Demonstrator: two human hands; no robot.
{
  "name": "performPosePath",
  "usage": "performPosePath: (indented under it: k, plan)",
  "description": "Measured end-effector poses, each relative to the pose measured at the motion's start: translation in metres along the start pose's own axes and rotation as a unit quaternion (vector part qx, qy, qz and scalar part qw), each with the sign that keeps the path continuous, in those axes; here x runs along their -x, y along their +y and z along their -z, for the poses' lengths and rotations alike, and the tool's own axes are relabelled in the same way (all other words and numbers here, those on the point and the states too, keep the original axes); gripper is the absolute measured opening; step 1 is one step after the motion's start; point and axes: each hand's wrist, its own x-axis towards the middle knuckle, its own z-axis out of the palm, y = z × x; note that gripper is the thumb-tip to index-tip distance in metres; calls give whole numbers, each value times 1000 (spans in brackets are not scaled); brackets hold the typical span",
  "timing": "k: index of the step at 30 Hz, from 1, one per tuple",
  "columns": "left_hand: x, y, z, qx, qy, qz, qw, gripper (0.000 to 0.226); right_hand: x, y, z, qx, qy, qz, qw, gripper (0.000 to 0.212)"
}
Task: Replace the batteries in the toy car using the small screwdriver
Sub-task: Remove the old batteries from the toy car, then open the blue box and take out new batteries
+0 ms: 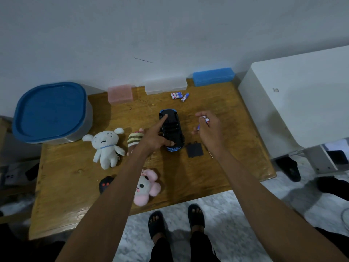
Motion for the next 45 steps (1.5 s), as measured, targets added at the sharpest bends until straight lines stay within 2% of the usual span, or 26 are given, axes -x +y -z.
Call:
performPosePath:
  k: [6, 9, 11, 15, 20, 24, 27, 28, 33, 37, 45]
  plan:
    - [-7, 5, -2, -111, 41, 14, 993, 114, -16, 2, 8, -40, -8, -41, 998, 29]
    - [-8, 21, -10, -233, 135, 1, 963, 101, -29, 0, 16, -46, -13, -47, 998, 31]
    - [-12, 40, -17, -262, 195, -40, 944, 87, -42, -4, 22, -61, -22, -59, 996, 30]
    - [-42, 83, -40, -261, 215, -128, 932, 71, -73, -19, 39, -104, -37, -84, 990, 27]
    - [-101, 109, -81, -212, 195, -175, 942, 59, -129, -17, 61, -123, -19, -59, 990, 5]
    - [-150, 113, -109, -179, 204, -165, 948, 60, -179, 5, 68, -12, 45, 11, 999, 34]
    - [-182, 114, -121, -170, 257, -179, 934, 57, -210, 22, 69, 61, 78, 28, 995, 25]
    - [-192, 114, -124, -157, 274, -184, 931, 57, -219, 28, 68, 86, 76, 41, 993, 23]
    - [-233, 113, -136, -116, 306, -183, 927, 60, -254, 57, 61, 212, 42, 85, 973, 49]
    - [-251, 106, -138, -120, 333, -173, 919, 64, -270, 72, 59, 247, 47, 87, 964, 51]
    - [-263, 98, -143, -124, 380, -174, 900, 50, -283, 85, 60, 251, 92, 147, 952, 45]
